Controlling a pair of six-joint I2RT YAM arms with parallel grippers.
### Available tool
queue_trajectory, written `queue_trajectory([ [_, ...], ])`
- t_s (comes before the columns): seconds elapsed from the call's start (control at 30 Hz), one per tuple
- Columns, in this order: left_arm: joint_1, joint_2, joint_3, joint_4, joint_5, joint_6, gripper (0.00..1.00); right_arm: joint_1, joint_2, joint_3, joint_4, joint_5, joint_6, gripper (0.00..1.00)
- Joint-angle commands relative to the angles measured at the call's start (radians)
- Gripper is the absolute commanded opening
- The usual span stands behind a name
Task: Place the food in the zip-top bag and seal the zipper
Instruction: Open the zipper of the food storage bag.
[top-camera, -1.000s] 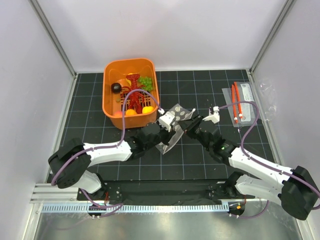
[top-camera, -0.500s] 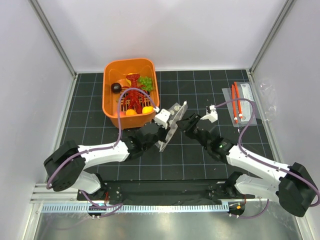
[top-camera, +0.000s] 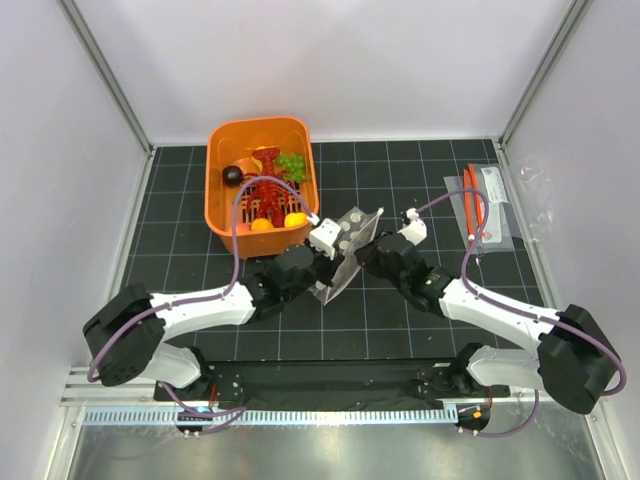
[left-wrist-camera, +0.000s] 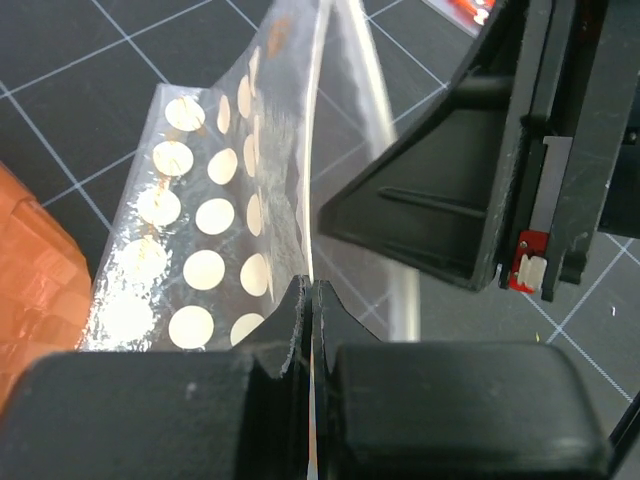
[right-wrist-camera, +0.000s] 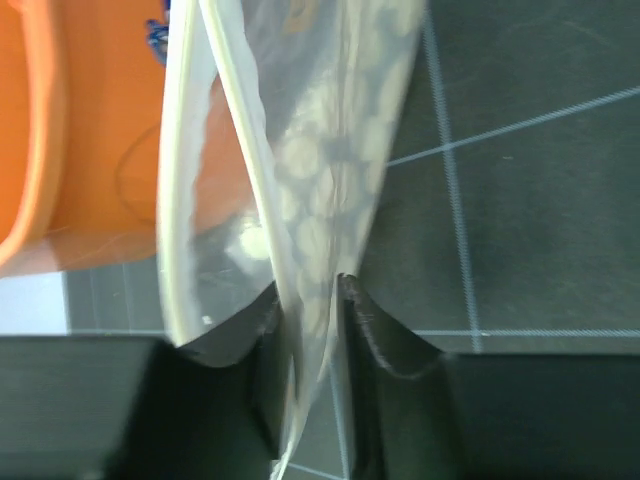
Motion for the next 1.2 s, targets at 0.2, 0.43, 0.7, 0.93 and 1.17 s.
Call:
queue_trajectory([
  [0.2, -0.002, -0.141, 0.0, -0.034, -0.109, 0.007, 0.0, 0.008, -0.063, 0.154, -0.314, 0.301, -0.046, 0.07],
  [0.43, -0.027, -0.221, 0.017, -0.065, -0.106, 0.006, 0.0, 0.031, -0.16, 0.243, -0.449, 0.449, -0.154, 0.05],
  [0.7, -0.036, -0.301, -0.001, -0.022, -0.081, -0.017, 0.01, 0.038, -0.198, 0.376, -0.647, 0.685, -0.256, 0.01],
  [0.93, -0.036, -0.211, 0.02, 0.048, 0.038, -0.034, 0.42, 0.069, -0.065, 0.455, -0.663, 0.558, -0.325, 0.01],
  [1.17, -0.054, -0.11, 0.06, 0.059, 0.091, -0.002, 0.64, 0.095, -0.077, 0.443, -0.601, 0.477, -0.33, 0.01],
])
